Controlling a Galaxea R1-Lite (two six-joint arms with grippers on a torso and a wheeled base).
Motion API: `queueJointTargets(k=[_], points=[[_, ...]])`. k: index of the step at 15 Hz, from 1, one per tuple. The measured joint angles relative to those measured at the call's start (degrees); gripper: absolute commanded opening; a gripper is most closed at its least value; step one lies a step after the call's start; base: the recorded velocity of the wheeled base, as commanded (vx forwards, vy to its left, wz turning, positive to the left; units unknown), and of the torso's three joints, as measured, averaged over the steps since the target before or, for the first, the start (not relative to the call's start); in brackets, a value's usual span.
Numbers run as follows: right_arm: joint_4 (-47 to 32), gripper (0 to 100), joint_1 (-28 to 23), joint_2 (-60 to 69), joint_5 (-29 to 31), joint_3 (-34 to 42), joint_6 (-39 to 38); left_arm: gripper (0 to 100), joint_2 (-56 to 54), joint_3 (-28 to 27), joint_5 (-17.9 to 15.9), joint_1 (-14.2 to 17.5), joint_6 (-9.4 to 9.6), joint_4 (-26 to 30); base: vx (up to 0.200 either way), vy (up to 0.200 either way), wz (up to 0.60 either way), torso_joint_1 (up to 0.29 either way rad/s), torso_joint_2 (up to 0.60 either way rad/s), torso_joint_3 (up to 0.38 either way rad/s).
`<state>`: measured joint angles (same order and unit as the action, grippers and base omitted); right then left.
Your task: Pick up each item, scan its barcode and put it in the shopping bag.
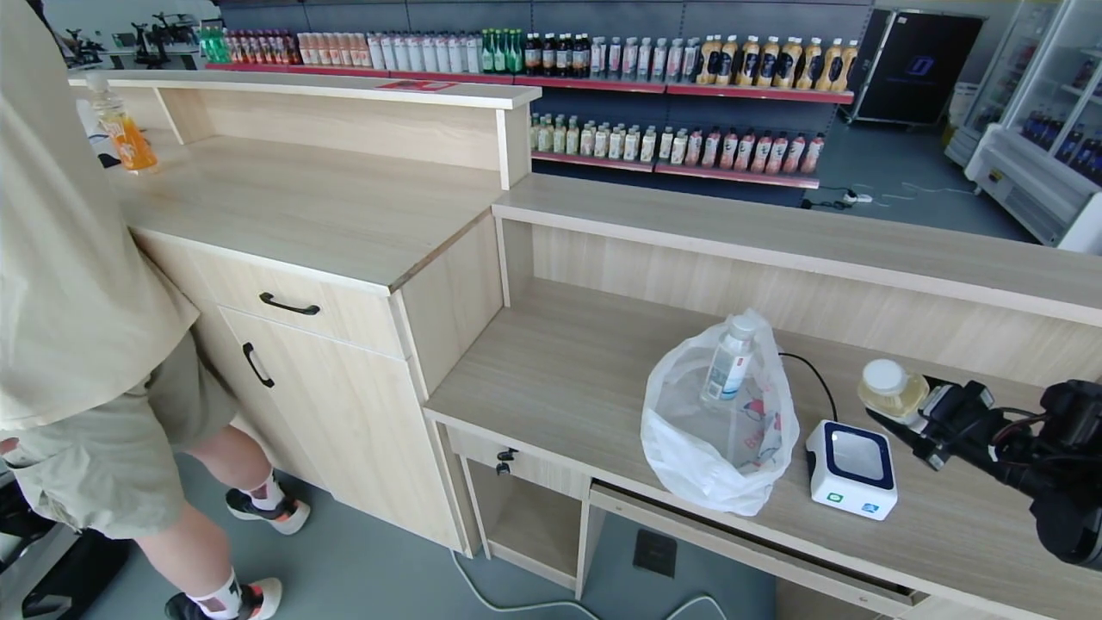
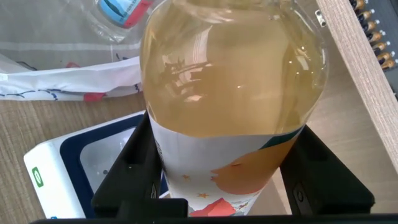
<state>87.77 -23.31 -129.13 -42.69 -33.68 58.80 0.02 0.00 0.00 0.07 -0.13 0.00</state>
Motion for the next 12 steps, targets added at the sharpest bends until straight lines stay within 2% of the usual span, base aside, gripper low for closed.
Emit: queueJointTargets(k=[12], points=[[1.0, 0, 0.0, -2.0, 0.0, 0.1, 0.2, 100, 0.0, 0.0, 0.0, 0.0, -0.02, 0.0, 0.0, 0.0, 0.0, 0.0, 0.0, 0.0]])
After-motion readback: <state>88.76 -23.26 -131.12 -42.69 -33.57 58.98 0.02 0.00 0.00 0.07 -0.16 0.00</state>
